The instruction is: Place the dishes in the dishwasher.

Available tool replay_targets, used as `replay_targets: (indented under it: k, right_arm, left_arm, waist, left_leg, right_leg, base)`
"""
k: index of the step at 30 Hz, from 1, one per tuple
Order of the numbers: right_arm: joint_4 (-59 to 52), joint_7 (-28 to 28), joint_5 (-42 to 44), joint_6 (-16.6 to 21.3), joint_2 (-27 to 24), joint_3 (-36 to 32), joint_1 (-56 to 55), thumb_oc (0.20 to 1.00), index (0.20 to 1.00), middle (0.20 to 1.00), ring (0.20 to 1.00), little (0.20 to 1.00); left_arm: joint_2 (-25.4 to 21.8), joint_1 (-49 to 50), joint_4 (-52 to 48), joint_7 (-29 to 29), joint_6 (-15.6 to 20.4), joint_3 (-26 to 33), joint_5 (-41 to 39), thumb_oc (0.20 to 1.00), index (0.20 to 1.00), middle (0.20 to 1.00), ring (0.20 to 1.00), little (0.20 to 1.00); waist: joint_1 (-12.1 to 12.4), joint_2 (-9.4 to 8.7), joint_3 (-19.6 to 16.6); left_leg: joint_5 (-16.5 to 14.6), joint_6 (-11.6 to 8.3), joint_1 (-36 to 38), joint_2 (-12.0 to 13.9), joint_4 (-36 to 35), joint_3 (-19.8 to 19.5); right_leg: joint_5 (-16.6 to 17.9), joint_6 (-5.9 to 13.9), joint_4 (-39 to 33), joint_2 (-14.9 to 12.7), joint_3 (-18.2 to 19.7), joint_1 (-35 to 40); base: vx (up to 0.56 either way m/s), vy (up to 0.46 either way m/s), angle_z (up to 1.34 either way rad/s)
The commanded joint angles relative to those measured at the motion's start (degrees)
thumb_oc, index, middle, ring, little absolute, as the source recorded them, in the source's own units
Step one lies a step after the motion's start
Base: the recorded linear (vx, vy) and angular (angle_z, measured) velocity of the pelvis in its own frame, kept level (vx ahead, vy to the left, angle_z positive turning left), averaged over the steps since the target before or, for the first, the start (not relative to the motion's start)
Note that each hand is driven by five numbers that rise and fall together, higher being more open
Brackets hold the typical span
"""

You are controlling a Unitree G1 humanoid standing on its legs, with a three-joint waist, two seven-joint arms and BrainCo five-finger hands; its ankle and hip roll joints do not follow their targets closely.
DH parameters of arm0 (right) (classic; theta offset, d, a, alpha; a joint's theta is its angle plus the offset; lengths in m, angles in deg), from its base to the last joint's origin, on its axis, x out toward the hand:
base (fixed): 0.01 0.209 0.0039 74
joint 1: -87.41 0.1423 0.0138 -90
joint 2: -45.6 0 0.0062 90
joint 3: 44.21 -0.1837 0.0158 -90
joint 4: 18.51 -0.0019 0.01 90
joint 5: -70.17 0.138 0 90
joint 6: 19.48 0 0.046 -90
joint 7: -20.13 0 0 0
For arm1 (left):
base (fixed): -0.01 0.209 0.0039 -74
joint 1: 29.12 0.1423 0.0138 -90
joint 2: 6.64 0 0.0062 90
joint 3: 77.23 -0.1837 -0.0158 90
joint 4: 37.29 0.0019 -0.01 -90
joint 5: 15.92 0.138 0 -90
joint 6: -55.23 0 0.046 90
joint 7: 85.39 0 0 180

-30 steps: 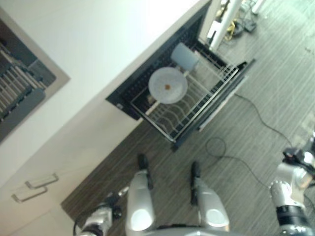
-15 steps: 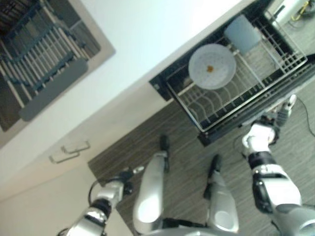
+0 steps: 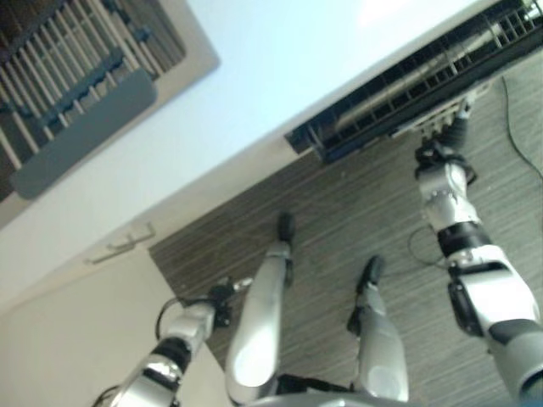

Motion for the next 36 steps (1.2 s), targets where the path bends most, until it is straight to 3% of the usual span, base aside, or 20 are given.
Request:
replay_targets:
  k: [1,5,9,12,18,25,28,30,34,36]
  right_arm:
    - [-2.7,3.9,-7.0,-0.4,-4.3,6.5,10.6,1.000,1.000,1.000,1.000,1.000]
    - [-0.5,4.9,-7.6,-2.2,-6.9,10.1,16.3,1.000,1.000,1.000,1.000,1.000]
    - [2.9,3.3,-9.6,0.1,-9.1,13.0,24.8,1.000,1.000,1.000,1.000,1.000]
    - [2.6,3.4,-10.9,-2.1,-10.7,16.7,29.0,1.000,1.000,1.000,1.000,1.000]
    - [0.3,6.0,-12.5,-3.6,-13.2,19.0,30.5,1.000,1.000,1.000,1.000,1.000]
    - [2.5,10.1,-12.9,-6.3,-12.9,19.2,28.6,1.000,1.000,1.000,1.000,1.000]
    - [1.8,13.4,-16.0,-9.5,-11.3,16.6,19.9,1.000,1.000,1.000,1.000,1.000]
    - [1.3,15.7,-15.9,-10.9,-9.5,14.7,10.2,1.000,1.000,1.000,1.000,1.000]
    - [-0.2,17.6,-20.1,-9.0,-4.1,11.6,-11.1,1.000,1.000,1.000,1.000,1.000]
    - [1.0,18.6,-20.8,-10.5,-2.7,9.5,-19.9,1.000,1.000,1.000,1.000,1.000]
  left_arm:
    - [-3.6,3.2,0.1,0.3,-0.3,-1.4,-1.5,1.000,1.000,1.000,1.000,1.000]
    - [-5.3,3.9,-1.2,0.0,-1.3,-0.9,-1.0,1.000,1.000,1.000,1.000,1.000]
    - [-7.0,5.9,-1.5,0.8,-2.7,1.0,-5.4,1.000,1.000,1.000,1.000,1.000]
    - [-8.6,6.6,-2.0,0.6,-4.0,2.2,-4.8,1.000,1.000,1.000,1.000,1.000]
    - [-11.0,8.7,-4.3,4.6,-3.6,3.5,-9.1,1.000,1.000,1.000,1.000,1.000]
    - [-10.9,9.2,-3.8,8.7,-2.5,5.8,-16.3,1.000,1.000,1.000,1.000,1.000]
    - [-9.1,8.2,-2.7,12.0,-5.5,8.5,-21.4,1.000,1.000,1.000,1.000,1.000]
    - [-7.7,7.3,0.2,14.0,-4.5,8.7,-22.0,1.000,1.000,1.000,1.000,1.000]
    - [-3.8,5.8,5.5,18.1,-2.0,7.5,-23.1,1.000,1.000,1.000,1.000,1.000]
    - [-1.9,6.0,6.0,20.2,-1.5,6.2,-22.5,1.000,1.000,1.000,1.000,1.000]
  waist:
    - [3.4,-0.73,-1.7]
    - [4.7,-1.37,-1.7]
    - [6.7,-2.28,-1.7]
    - [7.6,-2.91,-1.7]
    - [8.6,-4.32,-1.7]
    - [8.8,-3.94,-1.7]
    - [7.8,-3.67,-1.7]
    - [6.4,-3.15,-1.7]
    - [1.6,-0.44,-4.6]
    - [-0.8,1.56,-6.6]
  left_leg:
    - [3.0,-5.31,-1.6,1.7,-2.6,-2.7]
    - [2.9,-5.46,-1.6,1.8,-3.1,-3.3]
    - [2.6,-5.71,-1.0,2.0,-3.8,-4.1]
    - [2.9,-6.19,-0.9,2.6,-3.9,-4.4]
    - [2.4,-6.03,0.2,3.1,-3.3,-5.1]
    - [2.6,-5.97,3.3,3.4,-5.1,-4.5]
    - [3.0,-6.08,7.2,3.3,-7.8,-3.4]
    - [3.3,-6.03,10.7,3.1,-9.6,-2.4]
    - [4.3,-6.14,17.6,2.7,-14.8,0.1]
    - [5.4,-5.84,19.0,2.6,-15.9,0.8]
  right_leg:
    - [0.5,-0.39,2.3,0.0,-1.0,-0.3]
    - [1.4,-0.10,1.4,0.4,-2.1,-0.7]
    - [2.8,0.21,-0.6,1.0,-4.3,-0.3]
    - [2.6,-0.02,-0.7,1.4,-5.7,0.5]
    - [1.6,-0.58,-0.2,2.4,-6.5,2.5]
    - [0.9,-0.87,0.3,2.8,-7.5,3.9]
    - [0.5,-0.91,0.2,2.9,-7.4,5.6]
    - [0.3,-1.03,-0.2,2.9,-7.0,7.7]
    - [-0.1,-0.95,-1.2,2.3,-5.5,10.9]
    - [0.2,-1.56,-0.7,1.4,-5.0,10.6]
  base:
    - [0.05,0.044,0.02]
    - [0.07,0.005,0.10]
    - [0.07,-0.013,0.11]
    - [0.03,0.031,0.10]
    - [0.04,-0.026,0.03]
    - [0.00,-0.045,0.03]
    - [-0.06,-0.074,-0.02]
    - [-0.06,-0.084,-0.02]
    - [-0.01,0.046,-0.18]
    - [-0.07,0.102,-0.15]
